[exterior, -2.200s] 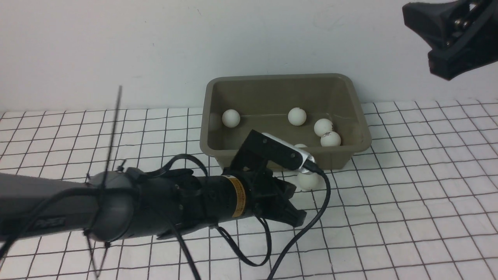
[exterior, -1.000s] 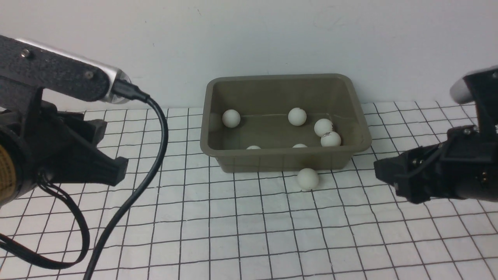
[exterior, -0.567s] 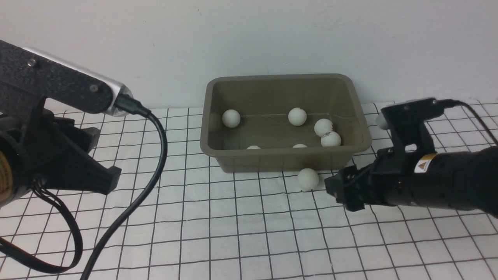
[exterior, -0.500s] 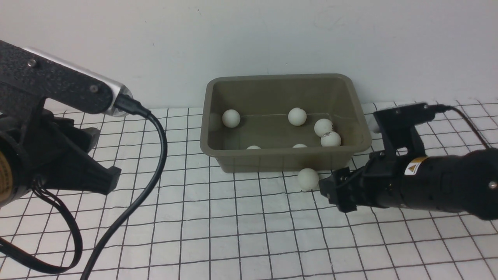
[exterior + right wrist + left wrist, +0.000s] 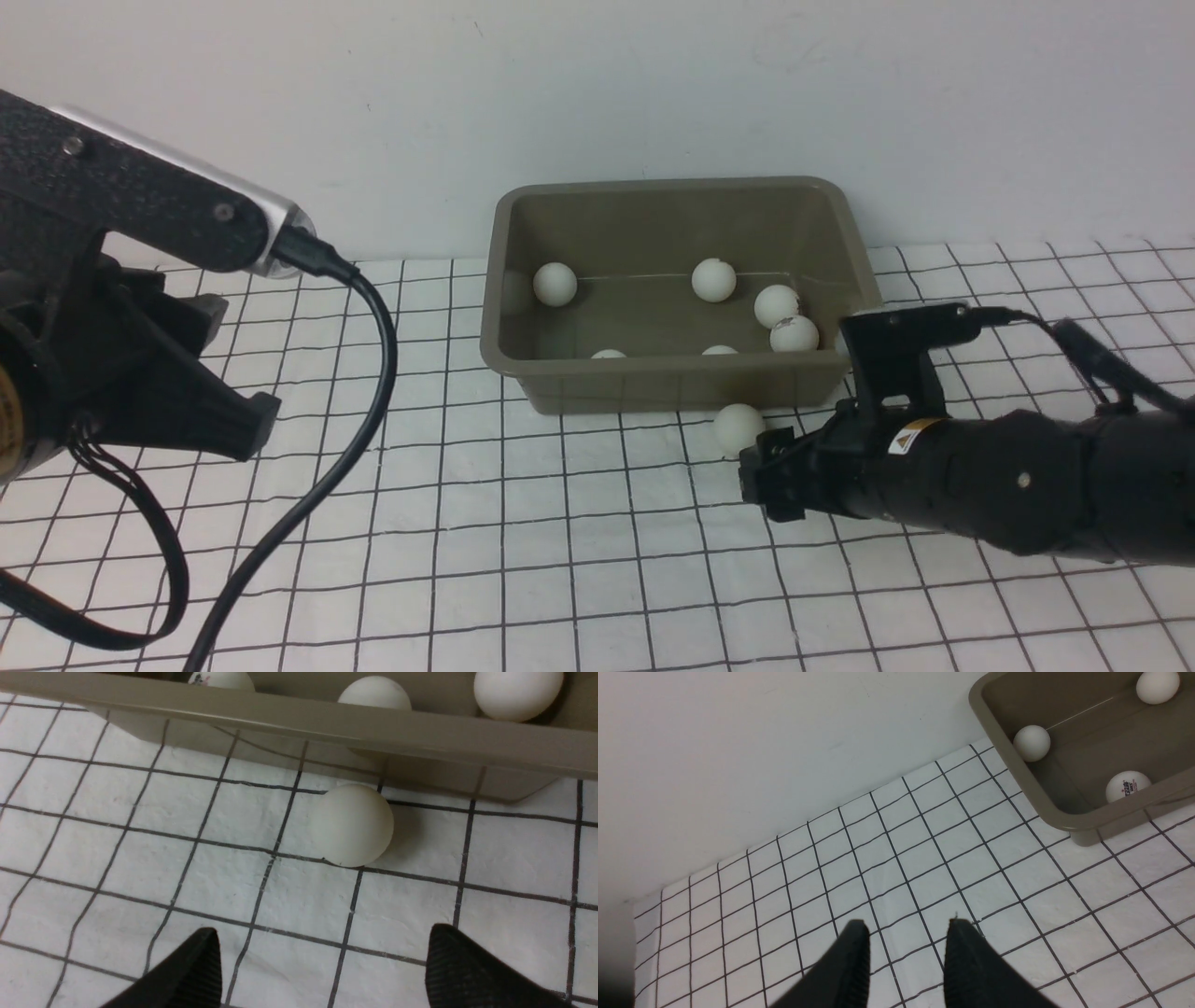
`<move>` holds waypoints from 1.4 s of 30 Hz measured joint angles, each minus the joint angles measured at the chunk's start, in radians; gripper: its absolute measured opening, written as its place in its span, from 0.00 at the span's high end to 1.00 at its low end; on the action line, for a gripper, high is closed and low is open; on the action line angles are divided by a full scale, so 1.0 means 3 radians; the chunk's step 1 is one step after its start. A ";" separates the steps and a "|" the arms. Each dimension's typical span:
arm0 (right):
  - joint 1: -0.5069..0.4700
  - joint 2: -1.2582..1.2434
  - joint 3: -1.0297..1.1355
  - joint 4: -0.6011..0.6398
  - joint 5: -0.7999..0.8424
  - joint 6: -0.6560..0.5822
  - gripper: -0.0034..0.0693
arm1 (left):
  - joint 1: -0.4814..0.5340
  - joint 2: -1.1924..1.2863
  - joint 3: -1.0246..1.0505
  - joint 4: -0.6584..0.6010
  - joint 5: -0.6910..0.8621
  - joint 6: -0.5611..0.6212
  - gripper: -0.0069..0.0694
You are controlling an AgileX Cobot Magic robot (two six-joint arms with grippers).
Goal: Put the table tennis balls into the box on the white checkered tablecloth.
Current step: 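Reach for and grasp a ping pong ball on the table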
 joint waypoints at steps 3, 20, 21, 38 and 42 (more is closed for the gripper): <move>0.0055 0.0070 -0.0003 0.0000 -0.0113 0.0000 0.23 | 0.0000 0.0000 0.0000 0.0010 0.0000 0.0000 0.63; 0.0196 0.0264 -0.0016 0.0013 -0.0534 0.0153 0.23 | 0.0000 0.0000 0.0000 0.0043 0.0000 0.0000 0.63; 0.0196 0.0264 -0.0016 0.0013 -0.0547 0.0155 0.23 | 0.0000 0.0000 0.0000 0.0043 0.0000 0.0000 0.63; 0.0196 0.0427 -0.0323 -0.0087 -0.0467 0.0167 0.23 | 0.0000 0.0000 0.0000 0.0046 0.0000 0.0000 0.63; 0.0196 0.0506 -0.0332 -0.0087 -0.0433 0.0167 0.23 | 0.0000 0.0000 0.0000 0.0053 0.0000 0.0000 0.63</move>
